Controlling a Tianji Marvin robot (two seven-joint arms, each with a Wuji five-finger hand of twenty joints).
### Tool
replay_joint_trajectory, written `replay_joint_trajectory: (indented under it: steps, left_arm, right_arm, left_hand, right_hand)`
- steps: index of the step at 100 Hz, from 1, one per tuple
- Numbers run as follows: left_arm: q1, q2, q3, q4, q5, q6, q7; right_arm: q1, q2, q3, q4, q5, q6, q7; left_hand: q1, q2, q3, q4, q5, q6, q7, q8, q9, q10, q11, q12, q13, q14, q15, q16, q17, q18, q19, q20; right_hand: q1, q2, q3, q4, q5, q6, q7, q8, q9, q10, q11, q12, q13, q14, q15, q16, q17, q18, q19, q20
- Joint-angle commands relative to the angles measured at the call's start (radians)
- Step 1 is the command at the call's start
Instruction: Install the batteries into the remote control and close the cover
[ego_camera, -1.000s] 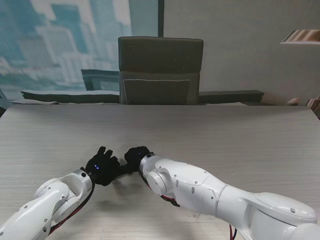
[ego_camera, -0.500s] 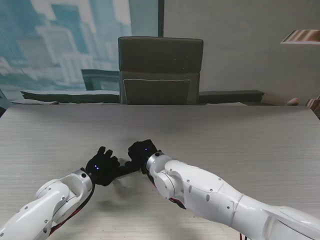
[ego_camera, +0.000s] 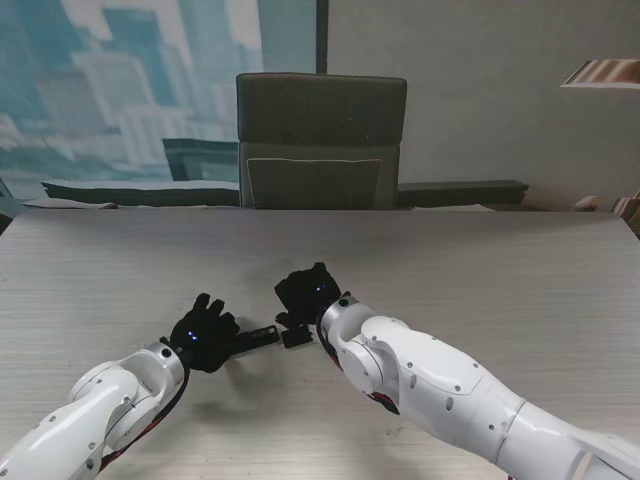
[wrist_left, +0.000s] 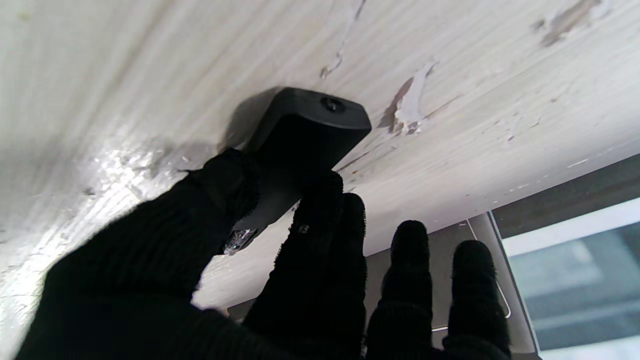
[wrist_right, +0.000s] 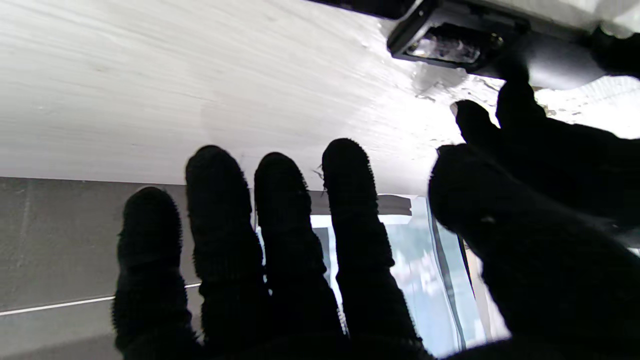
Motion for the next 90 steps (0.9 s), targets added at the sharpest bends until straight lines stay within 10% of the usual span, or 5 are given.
replay_joint_trajectory:
  steps: [1,16,23,90]
  left_arm:
    - [0.023,0.002,0.010,0.043,0.005,0.004,-0.033]
    - [0.022,0.003,0.011,0.042,0.008,0.003,-0.034]
    - [0.022,0.003,0.011,0.042,0.008,0.002,-0.035]
    - [0.024,0.002,0.011,0.043,0.005,0.005,-0.029]
  right_arm:
    - [-0.003,0.002,-0.008,0.013,0.006,0.005,0.014]
    - [0.021,-0.015,-0.041,0.052,0.028,0.025,0.017]
    - [0.035,-0.026,-0.060,0.071,0.042,0.034,0.019]
    - [0.121,-0.133,-0.182,0.233,0.147,0.054,0.022]
  left_hand:
    - [0.161,-0.041,0.009,0.042,0.072,-0.348,0.149,0.068,-0.007,-0.028,0.017,0.017,-0.001,-0.019,0.012,-0.011,-0.008,-0.005,0.023,0.002]
    - [0.162,-0.040,0.006,0.042,0.070,-0.344,0.147,0.068,-0.007,-0.029,0.018,0.017,0.000,-0.018,0.013,-0.010,-0.008,-0.004,0.024,0.003]
    - [0.162,-0.040,0.005,0.042,0.070,-0.344,0.147,0.069,-0.008,-0.029,0.017,0.017,-0.002,-0.017,0.013,-0.010,-0.009,-0.005,0.024,0.003]
    - [0.163,-0.037,0.001,0.043,0.070,-0.345,0.147,0.070,-0.009,-0.028,0.018,0.017,-0.003,-0.019,0.012,-0.011,-0.009,-0.004,0.024,0.003]
  right_hand:
    - [0.009,-0.017,0.023,-0.035,0.052,-0.029,0.061,-0.019,0.057,0.000,0.037,-0.003,0.035,0.000,0.042,0.026,0.016,-0.004,0.038,0.008]
    - [-0.040,0.057,-0.006,0.007,0.176,-0.041,0.043,0.001,0.143,-0.005,0.039,0.006,0.057,0.013,0.082,0.029,0.034,-0.008,0.078,0.031]
    - [-0.083,0.100,-0.037,0.075,0.216,-0.035,-0.041,0.183,0.158,-0.002,0.037,0.018,0.059,0.020,0.093,0.027,0.037,-0.008,0.085,0.045]
    - [-0.071,0.132,-0.044,0.080,0.256,-0.067,0.037,0.274,0.190,-0.011,0.088,0.040,0.087,0.014,0.150,0.044,0.061,-0.014,0.127,0.073]
